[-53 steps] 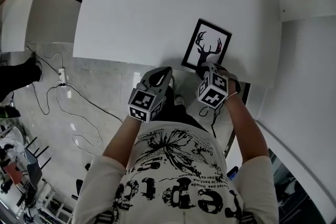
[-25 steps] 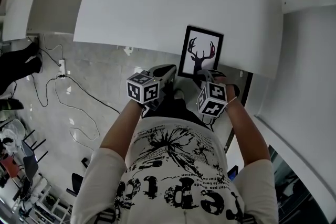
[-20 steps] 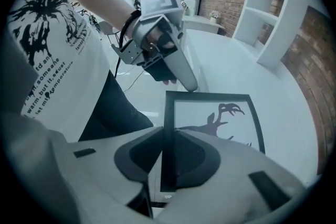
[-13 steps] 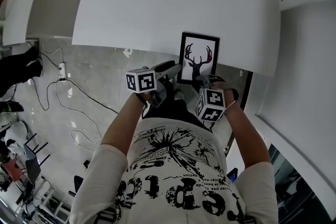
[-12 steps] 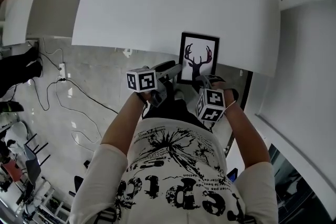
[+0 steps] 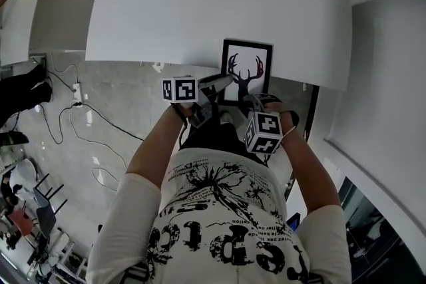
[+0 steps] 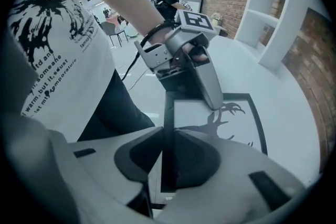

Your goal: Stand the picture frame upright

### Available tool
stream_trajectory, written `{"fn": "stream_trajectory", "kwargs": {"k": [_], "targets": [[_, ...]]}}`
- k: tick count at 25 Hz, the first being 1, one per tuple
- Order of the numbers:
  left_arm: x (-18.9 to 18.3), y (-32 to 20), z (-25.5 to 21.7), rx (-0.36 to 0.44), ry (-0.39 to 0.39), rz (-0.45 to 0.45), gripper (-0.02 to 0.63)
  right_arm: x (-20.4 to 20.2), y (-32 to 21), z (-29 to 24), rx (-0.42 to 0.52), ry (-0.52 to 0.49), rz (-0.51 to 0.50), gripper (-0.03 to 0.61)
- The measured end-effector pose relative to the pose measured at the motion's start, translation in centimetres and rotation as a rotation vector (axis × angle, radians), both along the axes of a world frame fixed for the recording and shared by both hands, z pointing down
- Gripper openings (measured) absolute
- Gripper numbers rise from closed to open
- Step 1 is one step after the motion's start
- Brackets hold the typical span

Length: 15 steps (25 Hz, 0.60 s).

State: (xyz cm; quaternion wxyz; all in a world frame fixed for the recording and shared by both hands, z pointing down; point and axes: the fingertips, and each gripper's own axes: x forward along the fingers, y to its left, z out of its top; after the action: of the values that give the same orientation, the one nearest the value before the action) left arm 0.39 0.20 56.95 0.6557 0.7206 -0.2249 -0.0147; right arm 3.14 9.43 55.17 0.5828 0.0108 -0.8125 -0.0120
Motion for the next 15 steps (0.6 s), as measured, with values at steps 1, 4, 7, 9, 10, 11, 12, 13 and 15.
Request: {"fn": "stream_trajectory", "kwargs": {"k": [1, 4, 7, 9, 10, 11, 12, 13, 15], "targets": [[0.11, 0.02, 0.16, -0.01, -0.001, 0.005, 0.113, -0.03, -0.05, 0.0, 0.001, -0.002, 0.002, 0.072], [0.37, 0.14, 0.33, -0.042, 0.012, 0.0, 0.097, 0.04, 0.01, 0.12, 0.002, -0.006, 0.008, 0.072], [0.41, -0.07, 0.21, -0.065, 0.023, -0.016, 0.084, 0.01, -0.12, 0.17, 0.0, -0.014, 0.015, 0.072], [0.33, -0.2, 0.21, -0.076, 0.016, -0.005, 0.083, -0.11, -0.25, 0.1, -0.005, -0.022, 0.02, 0.072], [0.29, -0.24, 0.21, -0.08, 0.012, 0.002, 0.083, -0.18, -0.29, 0.05, -0.007, -0.028, 0.025, 0.072], [0.26, -0.28, 0.19, -0.086, 0.011, 0.007, 0.083, -0.24, -0.3, 0.01, -0.007, -0.035, 0.032, 0.072], [0.24, -0.3, 0.18, -0.092, 0.012, 0.009, 0.083, -0.28, -0.3, -0.02, -0.006, -0.043, 0.04, 0.074], [0.22, -0.32, 0.19, -0.096, 0.013, 0.01, 0.083, -0.31, -0.31, -0.03, -0.002, -0.052, 0.048, 0.074], [0.24, -0.27, 0.19, -0.101, 0.016, 0.016, 0.083, -0.42, -0.46, -0.3, 0.008, -0.097, 0.076, 0.08]]}}
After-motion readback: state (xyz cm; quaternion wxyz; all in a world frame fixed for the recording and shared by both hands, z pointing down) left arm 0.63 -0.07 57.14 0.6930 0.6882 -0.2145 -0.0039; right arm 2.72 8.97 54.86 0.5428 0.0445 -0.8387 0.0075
